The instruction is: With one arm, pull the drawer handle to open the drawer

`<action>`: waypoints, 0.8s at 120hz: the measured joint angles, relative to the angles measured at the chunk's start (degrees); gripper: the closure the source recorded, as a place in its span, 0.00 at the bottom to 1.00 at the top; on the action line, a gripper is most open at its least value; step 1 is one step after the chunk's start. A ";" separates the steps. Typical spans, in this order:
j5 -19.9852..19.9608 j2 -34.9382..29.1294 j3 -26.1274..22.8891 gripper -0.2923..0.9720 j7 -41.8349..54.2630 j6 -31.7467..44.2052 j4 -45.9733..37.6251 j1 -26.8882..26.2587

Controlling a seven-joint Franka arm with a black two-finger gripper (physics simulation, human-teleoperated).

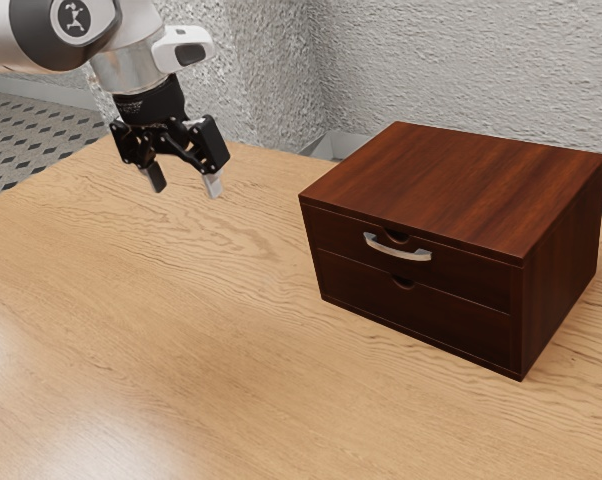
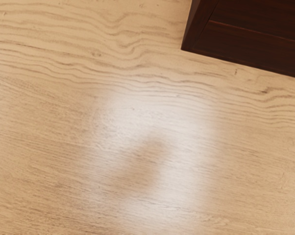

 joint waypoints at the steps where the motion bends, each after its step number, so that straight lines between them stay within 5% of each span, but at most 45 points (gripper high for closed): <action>1: 0.00 0.00 0.00 0.23 -0.01 -0.01 -0.01 -0.01; 17: -0.55 0.88 -0.16 0.23 -0.29 1.03 0.30 -0.05; 26: -2.50 13.32 -0.04 0.23 -0.75 0.39 17.15 1.06; 34: -3.29 16.68 0.00 0.23 -1.18 -0.55 22.94 1.30; 61: 0.13 5.82 -0.72 0.23 -3.18 -2.63 25.26 -5.02; 96: 1.79 4.75 -1.24 0.23 -5.35 -4.09 24.97 -7.54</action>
